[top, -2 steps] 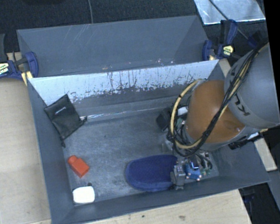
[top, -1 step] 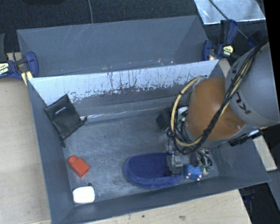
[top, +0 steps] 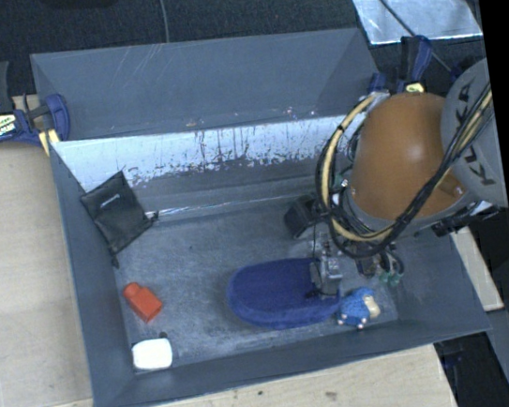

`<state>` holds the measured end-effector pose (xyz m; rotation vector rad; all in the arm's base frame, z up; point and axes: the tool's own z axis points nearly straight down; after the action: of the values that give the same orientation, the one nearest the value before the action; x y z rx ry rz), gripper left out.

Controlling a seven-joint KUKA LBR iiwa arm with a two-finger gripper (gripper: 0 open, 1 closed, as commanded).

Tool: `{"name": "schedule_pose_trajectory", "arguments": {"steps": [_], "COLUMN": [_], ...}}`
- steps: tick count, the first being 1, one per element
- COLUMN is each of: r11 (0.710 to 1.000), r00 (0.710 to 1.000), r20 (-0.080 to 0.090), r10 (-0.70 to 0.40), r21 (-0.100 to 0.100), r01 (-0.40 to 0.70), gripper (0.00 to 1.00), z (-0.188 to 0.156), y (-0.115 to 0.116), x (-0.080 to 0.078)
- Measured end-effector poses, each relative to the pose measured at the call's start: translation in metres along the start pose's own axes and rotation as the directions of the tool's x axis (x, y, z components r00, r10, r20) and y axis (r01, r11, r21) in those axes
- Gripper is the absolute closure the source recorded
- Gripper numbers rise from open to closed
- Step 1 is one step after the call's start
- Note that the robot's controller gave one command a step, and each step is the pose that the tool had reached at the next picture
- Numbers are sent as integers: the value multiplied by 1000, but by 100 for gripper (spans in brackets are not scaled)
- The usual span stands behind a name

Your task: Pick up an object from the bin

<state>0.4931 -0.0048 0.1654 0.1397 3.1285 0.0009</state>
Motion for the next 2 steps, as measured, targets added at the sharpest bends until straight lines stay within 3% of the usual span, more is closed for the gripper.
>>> {"name": "schedule_pose_trajectory", "arguments": {"steps": [1, 2], "r11": [1000, 999], "r00": [1000, 999], "r20": [4, -17], "r10": [-4, -36], "r21": [0, 0], "r01": [4, 36], "gripper": [100, 100], "z": [-75, 40], "y": [3, 47], "x": [-39, 8]}}
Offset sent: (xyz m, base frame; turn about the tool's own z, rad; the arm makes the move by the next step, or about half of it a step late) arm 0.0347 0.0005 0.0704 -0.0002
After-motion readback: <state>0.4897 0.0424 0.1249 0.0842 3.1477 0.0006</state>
